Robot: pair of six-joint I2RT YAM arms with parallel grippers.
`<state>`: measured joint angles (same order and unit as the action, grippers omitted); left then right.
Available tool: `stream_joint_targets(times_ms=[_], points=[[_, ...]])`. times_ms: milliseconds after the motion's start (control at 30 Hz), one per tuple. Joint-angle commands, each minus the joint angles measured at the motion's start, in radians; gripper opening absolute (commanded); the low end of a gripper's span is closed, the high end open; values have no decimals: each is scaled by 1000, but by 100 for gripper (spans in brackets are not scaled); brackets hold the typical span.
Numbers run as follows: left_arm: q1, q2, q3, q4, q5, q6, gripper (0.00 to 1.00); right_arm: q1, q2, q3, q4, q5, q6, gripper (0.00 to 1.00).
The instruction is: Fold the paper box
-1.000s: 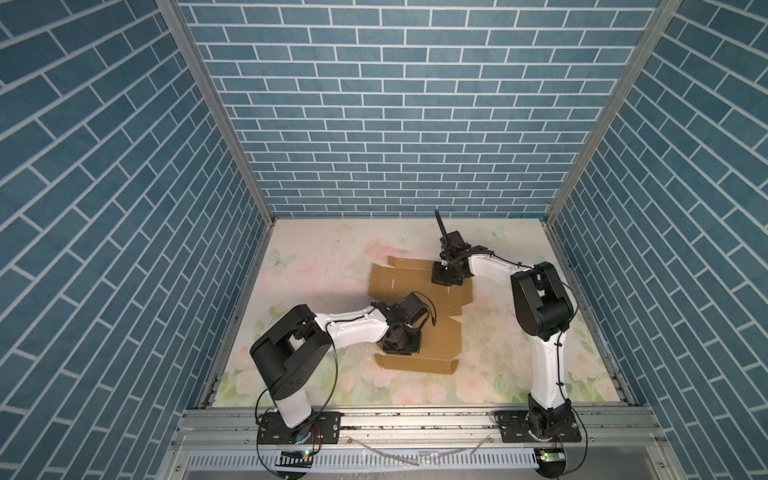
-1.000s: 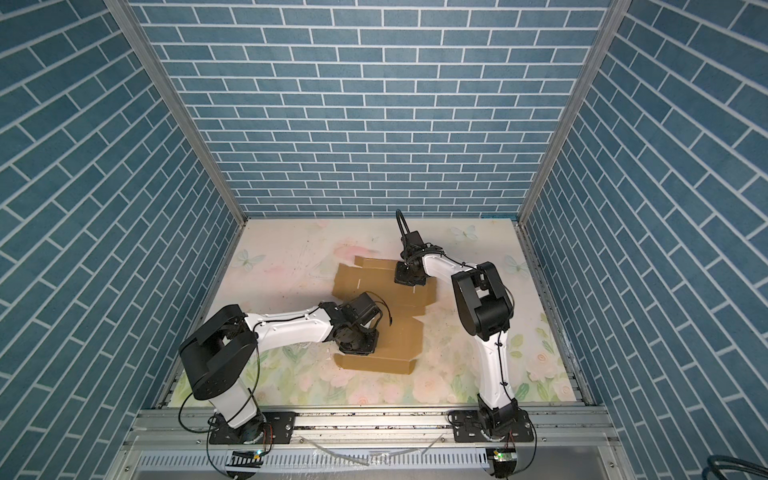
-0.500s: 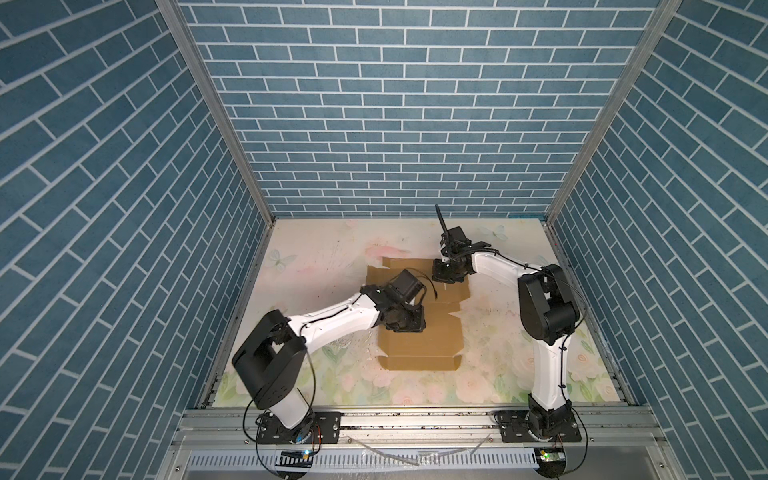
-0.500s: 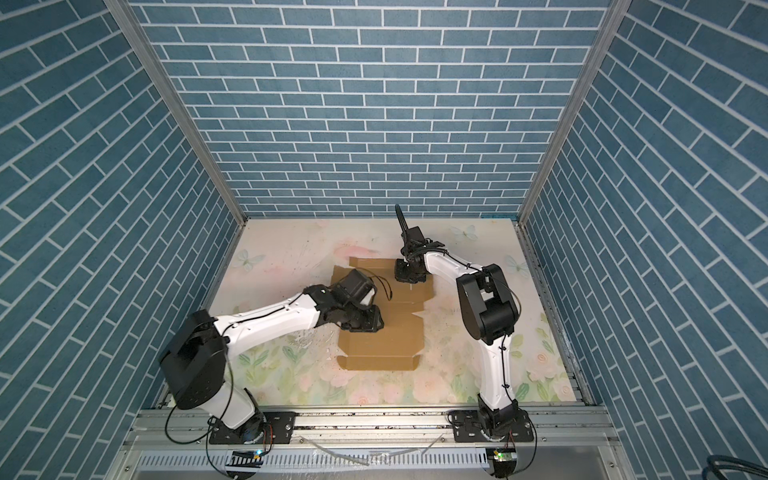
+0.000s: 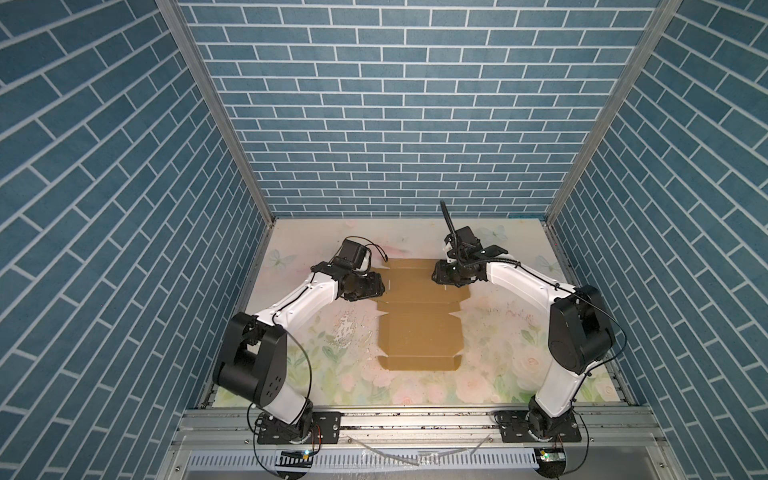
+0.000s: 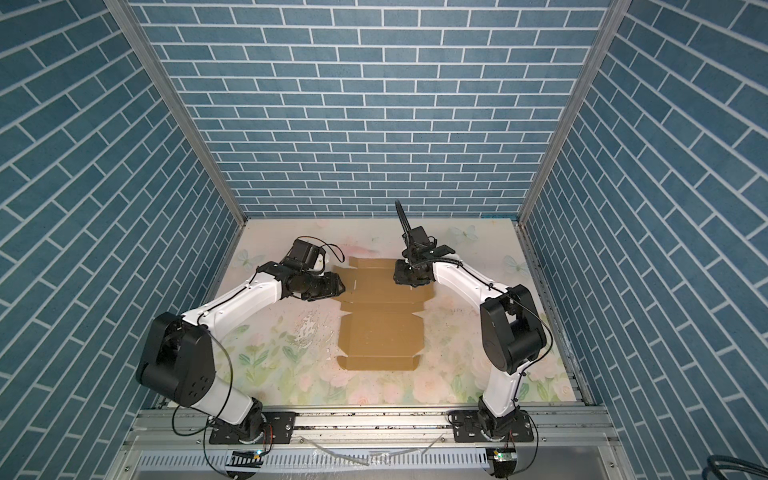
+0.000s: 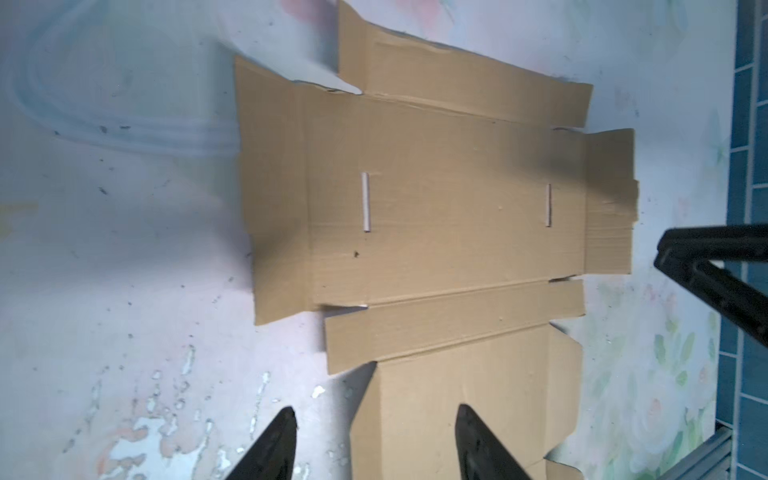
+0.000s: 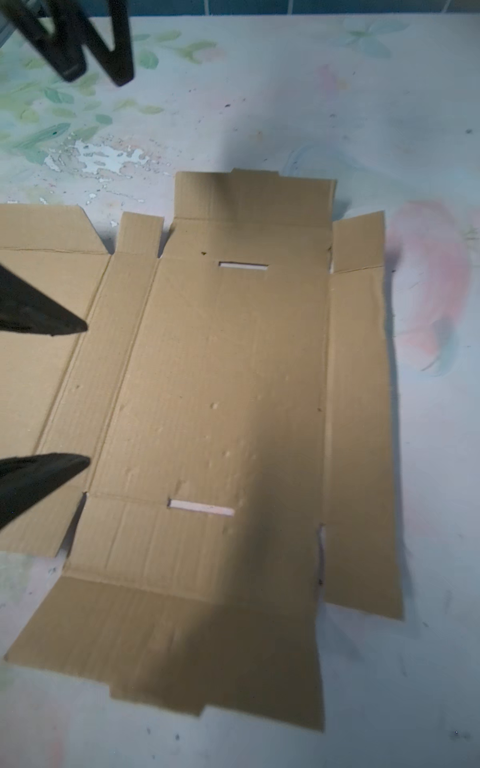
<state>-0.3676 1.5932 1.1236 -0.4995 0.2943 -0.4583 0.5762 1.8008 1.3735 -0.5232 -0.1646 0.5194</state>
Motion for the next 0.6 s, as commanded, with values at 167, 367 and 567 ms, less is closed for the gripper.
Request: stream_joint_targets(times_ms=[167,367,567], points=[[88,162,103,15,32,162,66,62,43,-13,-12,22,73,48],[120,249,120,72,83,163,65,87,63,-10,-11,34,103,48],[122,306,131,113,122,152,59,93,75,-8,-14,42,110,48]])
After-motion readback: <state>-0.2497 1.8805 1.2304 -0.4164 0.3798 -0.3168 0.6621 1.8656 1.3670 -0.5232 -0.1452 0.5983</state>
